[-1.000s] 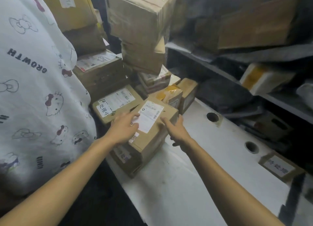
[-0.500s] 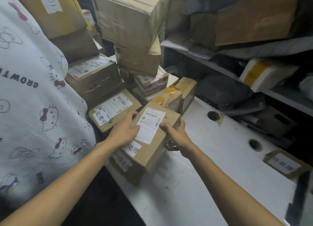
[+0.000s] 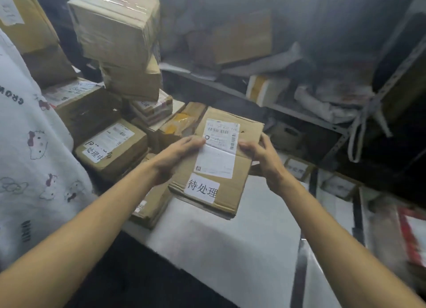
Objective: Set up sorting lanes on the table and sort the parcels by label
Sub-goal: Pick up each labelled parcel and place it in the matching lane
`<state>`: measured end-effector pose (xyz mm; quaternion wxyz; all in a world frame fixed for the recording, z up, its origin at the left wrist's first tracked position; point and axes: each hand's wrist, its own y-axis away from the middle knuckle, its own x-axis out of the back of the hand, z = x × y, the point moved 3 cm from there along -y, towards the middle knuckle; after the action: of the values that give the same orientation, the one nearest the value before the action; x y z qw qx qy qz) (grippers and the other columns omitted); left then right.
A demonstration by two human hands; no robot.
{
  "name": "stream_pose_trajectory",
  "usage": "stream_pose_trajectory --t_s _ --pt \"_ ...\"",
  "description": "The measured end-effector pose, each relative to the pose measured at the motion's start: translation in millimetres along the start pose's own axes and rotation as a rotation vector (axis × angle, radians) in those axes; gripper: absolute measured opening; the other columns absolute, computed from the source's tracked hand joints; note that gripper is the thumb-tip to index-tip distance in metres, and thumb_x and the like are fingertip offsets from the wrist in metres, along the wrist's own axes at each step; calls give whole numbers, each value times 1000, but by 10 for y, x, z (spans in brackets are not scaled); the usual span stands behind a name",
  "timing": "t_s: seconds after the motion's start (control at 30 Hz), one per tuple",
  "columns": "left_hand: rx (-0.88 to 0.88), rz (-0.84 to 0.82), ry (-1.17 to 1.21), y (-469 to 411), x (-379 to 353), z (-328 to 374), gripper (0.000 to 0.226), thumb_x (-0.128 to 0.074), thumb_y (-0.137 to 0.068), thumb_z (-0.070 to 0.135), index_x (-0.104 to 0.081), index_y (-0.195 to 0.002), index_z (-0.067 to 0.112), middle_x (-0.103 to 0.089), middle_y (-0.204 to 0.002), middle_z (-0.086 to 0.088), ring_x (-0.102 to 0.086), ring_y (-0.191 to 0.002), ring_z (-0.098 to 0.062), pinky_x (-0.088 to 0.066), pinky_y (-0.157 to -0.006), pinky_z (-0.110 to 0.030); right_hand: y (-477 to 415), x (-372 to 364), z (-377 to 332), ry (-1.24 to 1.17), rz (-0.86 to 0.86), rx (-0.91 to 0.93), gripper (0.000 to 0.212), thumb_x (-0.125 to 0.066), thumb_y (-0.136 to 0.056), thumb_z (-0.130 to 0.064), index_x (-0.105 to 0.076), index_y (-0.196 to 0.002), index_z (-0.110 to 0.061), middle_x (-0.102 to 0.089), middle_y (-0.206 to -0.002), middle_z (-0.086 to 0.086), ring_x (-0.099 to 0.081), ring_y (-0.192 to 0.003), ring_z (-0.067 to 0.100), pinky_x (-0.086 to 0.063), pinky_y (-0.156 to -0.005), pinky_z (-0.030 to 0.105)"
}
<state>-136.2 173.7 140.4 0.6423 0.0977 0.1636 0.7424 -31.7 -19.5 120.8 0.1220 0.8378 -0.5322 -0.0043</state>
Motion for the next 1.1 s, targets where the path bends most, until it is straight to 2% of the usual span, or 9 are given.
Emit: stream_pose_trajectory --t_s 0.07,0.2,0.4,0.5,0.57,0.63,0.7,0.97,1.1 --pt "57 -163 140 94 -404 42 28 -45 -99 35 -64 -103 15 -75 -81 -8 -72 -62 -19 -57 -51 -26 213 257 -23 3 66 32 79 -67 -72 -54 -39 -142 -32 -63 -122 -6 -69 -100 15 -63 -80 46" --pt "16 -295 190 123 -1052 67 28 -40 -100 33 -63 -104 18 -76 -80 -6 -72 -64 -19 -59 -54 -26 622 773 -34 -32 187 56 72 -61 -73 -52 -43 -139 -31 -63 -119 -5 -67 -92 12 -53 -51 20" --pt "28 -407 194 171 -1909 -13 29 -39 -100 34 -64 -103 19 -76 -85 -6 -73 -69 -21 -60 -58 -28 1060 1490 154 -109 304 54 66 -60 -72 -49 -50 -135 -33 -69 -110 -1 -67 -79 11 -50 -46 16" --pt "36 -439 222 199 -2365 -103 32 -38 -101 32 -67 -99 18 -76 -85 -7 -73 -68 -22 -60 -58 -30 1256 1872 299 -134 347 71 62 -61 -73 -50 -53 -133 -37 -70 -115 -2 -71 -93 19 -55 -58 24" --pt "39 -431 255 227 -2677 -160 33 -41 -99 34 -69 -101 17 -76 -93 -10 -73 -74 -24 -60 -64 -35 1362 2146 391 -183 368 102 56 -64 -76 -47 -57 -130 -34 -71 -118 3 -71 -103 27 -61 -76 42" --pt "19 -426 269 234 -2980 -203 34 -41 -98 35 -69 -108 16 -74 -102 -11 -73 -81 -25 -61 -67 -35 1451 2427 460 -262 365 137 53 -66 -77 -42 -60 -128 -27 -71 -120 10 -70 -106 31 -54 -94 54" --pt "-14 -429 265 253 -3267 -232 36 -40 -99 34 -66 -114 15 -73 -106 -10 -72 -83 -24 -60 -65 -33 1534 2688 519 -287 337 171 51 -67 -78 -39 -61 -126 -23 -70 -122 13 -68 -111 35 -49 -102 60" --pt "-115 -443 228 230 -4105 -278 36 -38 -99 32 -61 -120 15 -73 -105 -8 -72 -85 -23 -58 -64 -34 1757 3489 689 -254 314 197 50 -64 -83 -38 -58 -130 -23 -70 -123 9 -68 -112 31 -50 -102 56" --pt "-128 -421 215 165 -4327 -334 38 -43 -97 35 -59 -126 14 -71 -111 -10 -71 -89 -25 -58 -66 -35 1811 3718 730 -237 303 196 48 -62 -83 -38 -59 -129 -23 -71 -121 6 -69 -110 27 -55 -97 46"
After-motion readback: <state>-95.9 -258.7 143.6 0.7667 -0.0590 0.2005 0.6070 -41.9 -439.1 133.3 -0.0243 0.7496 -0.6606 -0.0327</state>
